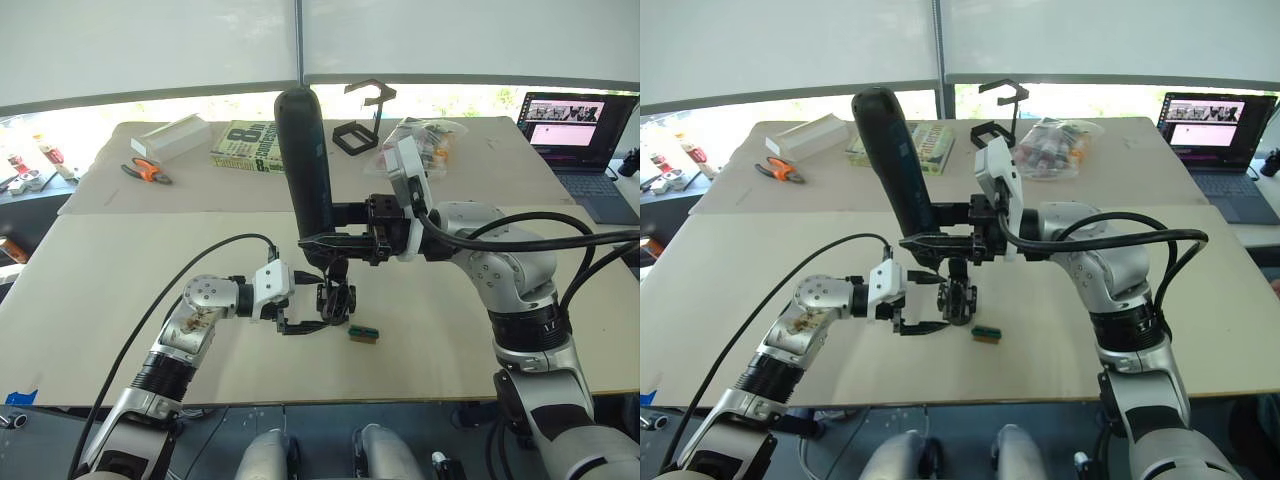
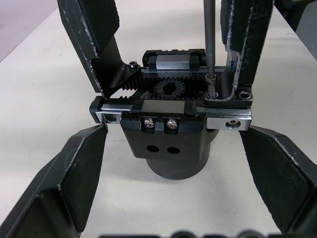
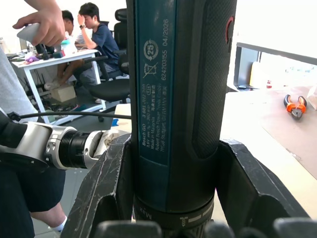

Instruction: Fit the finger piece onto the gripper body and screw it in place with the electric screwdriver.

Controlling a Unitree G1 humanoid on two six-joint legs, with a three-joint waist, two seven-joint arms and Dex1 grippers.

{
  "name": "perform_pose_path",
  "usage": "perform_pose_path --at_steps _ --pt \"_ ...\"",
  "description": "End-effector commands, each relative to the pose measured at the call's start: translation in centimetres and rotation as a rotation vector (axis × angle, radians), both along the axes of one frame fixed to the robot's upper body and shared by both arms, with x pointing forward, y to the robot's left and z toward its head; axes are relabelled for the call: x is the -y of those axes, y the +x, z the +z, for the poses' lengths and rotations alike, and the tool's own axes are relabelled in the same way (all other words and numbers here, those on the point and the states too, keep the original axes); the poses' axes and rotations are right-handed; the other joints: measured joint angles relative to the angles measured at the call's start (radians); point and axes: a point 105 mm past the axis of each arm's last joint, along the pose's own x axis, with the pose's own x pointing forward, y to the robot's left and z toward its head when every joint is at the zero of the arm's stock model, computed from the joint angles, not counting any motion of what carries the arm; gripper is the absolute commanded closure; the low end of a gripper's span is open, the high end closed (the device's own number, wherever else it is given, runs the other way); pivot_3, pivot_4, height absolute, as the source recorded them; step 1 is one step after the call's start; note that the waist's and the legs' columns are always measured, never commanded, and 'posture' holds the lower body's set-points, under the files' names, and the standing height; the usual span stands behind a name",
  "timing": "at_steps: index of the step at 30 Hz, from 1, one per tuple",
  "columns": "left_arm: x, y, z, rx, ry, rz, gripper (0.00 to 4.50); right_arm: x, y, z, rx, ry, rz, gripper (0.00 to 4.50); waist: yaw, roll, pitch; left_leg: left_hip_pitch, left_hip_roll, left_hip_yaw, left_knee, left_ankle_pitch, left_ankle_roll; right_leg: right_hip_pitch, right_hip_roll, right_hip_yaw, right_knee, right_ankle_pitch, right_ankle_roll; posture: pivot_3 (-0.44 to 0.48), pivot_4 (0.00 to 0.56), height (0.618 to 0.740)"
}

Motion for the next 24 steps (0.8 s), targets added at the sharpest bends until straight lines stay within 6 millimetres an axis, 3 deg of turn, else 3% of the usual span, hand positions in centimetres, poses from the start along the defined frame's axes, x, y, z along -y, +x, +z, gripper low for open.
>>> perform_pose_path --at_steps 1,15,24 --pt "0.3 0.2 1.1 0.045 -0.02 -0.009 0.0 0.0 -0.7 1.6 0.088 0.029 0.028 2.58 0.0 0.0 0.0 0.0 0.0 0.0 0.0 0.0 0.0 0.0 0.0 0.0 0.0 0.0 0.0 0.0 0.15 0.74" --pt "0.4 1.2 -0.4 0.02 -0.002 0.019 0.0 0.1 -0.8 0.8 0.074 0.038 0.006 2.58 0.0 0.0 0.0 0.0 0.0 0.0 0.0 0.0 0.0 0.0 0.0 0.0 0.0 0.0 0.0 0.0 0.15 0.74" --pt "1.8 1.2 -1.2 0.015 -0.003 -0.012 0.0 0.4 -0.7 0.3 0.069 0.04 -0.019 2.58 0.003 0.0 0.0 0.001 -0.001 0.0 0.0 0.0 0.0 0.001 0.0 0.0 0.0 0.0 0.0 0.0 0.15 0.74"
